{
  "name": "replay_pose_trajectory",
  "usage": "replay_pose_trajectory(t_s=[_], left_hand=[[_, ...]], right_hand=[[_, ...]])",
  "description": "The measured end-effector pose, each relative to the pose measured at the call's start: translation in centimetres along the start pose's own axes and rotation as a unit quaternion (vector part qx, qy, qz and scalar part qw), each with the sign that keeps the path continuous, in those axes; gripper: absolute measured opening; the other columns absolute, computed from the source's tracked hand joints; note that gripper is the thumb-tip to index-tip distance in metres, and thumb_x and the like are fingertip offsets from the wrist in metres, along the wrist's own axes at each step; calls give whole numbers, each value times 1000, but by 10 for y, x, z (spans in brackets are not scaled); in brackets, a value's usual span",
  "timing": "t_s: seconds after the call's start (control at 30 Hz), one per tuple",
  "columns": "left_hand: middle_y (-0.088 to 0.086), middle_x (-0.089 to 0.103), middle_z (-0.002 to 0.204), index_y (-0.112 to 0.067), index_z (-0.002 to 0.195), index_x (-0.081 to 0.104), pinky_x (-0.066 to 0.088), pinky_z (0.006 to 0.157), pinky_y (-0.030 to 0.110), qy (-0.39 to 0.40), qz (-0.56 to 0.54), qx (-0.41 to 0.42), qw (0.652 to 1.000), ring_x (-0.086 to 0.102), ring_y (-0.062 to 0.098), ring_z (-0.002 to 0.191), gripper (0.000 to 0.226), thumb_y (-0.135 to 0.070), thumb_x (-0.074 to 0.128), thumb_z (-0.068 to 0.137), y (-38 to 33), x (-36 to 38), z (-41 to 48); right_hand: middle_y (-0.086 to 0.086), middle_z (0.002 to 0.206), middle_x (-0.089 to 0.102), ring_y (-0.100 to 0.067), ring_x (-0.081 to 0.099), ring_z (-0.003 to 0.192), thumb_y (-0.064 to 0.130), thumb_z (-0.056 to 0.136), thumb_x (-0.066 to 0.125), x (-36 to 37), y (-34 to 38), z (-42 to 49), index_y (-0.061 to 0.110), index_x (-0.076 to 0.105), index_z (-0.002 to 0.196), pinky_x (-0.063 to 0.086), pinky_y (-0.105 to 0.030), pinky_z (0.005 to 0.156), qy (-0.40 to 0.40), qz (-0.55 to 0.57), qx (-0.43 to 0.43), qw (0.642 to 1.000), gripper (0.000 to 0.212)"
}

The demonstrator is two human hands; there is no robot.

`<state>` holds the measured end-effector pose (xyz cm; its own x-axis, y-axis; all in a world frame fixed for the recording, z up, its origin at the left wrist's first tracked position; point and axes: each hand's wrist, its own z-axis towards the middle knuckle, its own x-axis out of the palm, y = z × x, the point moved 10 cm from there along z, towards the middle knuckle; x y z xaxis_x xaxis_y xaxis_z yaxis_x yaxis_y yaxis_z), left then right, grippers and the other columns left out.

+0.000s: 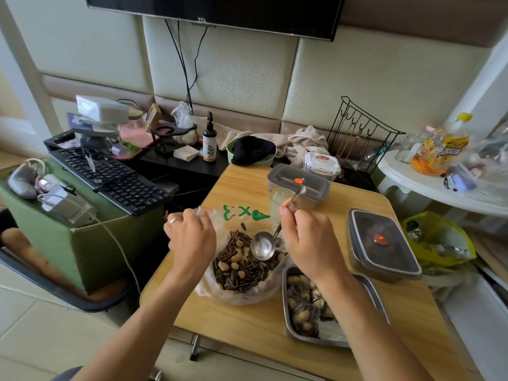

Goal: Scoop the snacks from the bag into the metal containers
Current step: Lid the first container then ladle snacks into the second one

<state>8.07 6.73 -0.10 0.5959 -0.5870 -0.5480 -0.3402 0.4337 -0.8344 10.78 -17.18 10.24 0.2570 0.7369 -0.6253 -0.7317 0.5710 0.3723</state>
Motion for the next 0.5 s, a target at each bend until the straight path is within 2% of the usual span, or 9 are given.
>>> replay_pose_trajectory(t_s=[0.1,0.13,0.2,0.23,0.27,0.3,0.37,0.5], left_hand=[[10,51,113,-4,106,56,38,105,49,67,-31,-23,997,39,33,130,34,-26,30,109,15,11,-1],[10,54,107,-3,107,57,44,101,50,83,-55,-43,994,47,32,123,34,-26,32,108,19,14,-2],[9,56,90,1,112,59,51,76,39,107,-124,-104,981,58,26,88,37,-28,37,106,31,22,-3],[10,53,82,0,104,59,46,69,37,121,-149,-133,972,54,25,76,35,-28,38,104,35,26,-4],[11,49,79,-5,93,55,41,66,38,132,-171,-158,964,50,25,72,29,-27,38,102,39,30,-5],[10,47,80,-8,89,52,36,67,40,136,-188,-180,956,48,25,74,25,-27,39,99,43,32,-4],[8,47,85,-7,95,54,34,68,40,139,-215,-215,942,46,25,78,26,-28,39,97,47,37,-3],[6,52,93,-6,102,55,35,71,40,136,-253,-225,931,48,25,84,28,-30,40,98,43,41,-3]], right_hand=[[12,65,45,-1,38,49,25,109,42,7,17,2,13,60,85,29,-12,48,6,-1,-31,1000,33],[11,66,47,-2,40,50,25,109,42,10,22,2,11,61,88,31,-12,48,7,-2,-37,999,32],[7,68,52,-6,46,51,26,110,41,15,31,2,9,64,94,36,-16,47,9,-3,-47,999,32],[7,67,53,-7,47,51,26,110,42,16,35,3,8,65,96,39,-18,47,9,-3,-53,999,32],[8,66,52,-6,46,50,25,109,42,17,38,3,8,65,96,38,-17,46,9,-1,-59,998,31],[9,65,49,-4,43,49,24,109,43,17,41,3,7,65,96,34,-14,47,10,3,-62,998,30],[13,64,43,-1,37,47,22,109,44,18,43,3,7,64,95,29,-10,47,16,18,-60,998,29],[14,61,43,-1,41,46,24,109,45,20,37,1,7,64,92,28,-11,48,32,64,-42,997,30]])
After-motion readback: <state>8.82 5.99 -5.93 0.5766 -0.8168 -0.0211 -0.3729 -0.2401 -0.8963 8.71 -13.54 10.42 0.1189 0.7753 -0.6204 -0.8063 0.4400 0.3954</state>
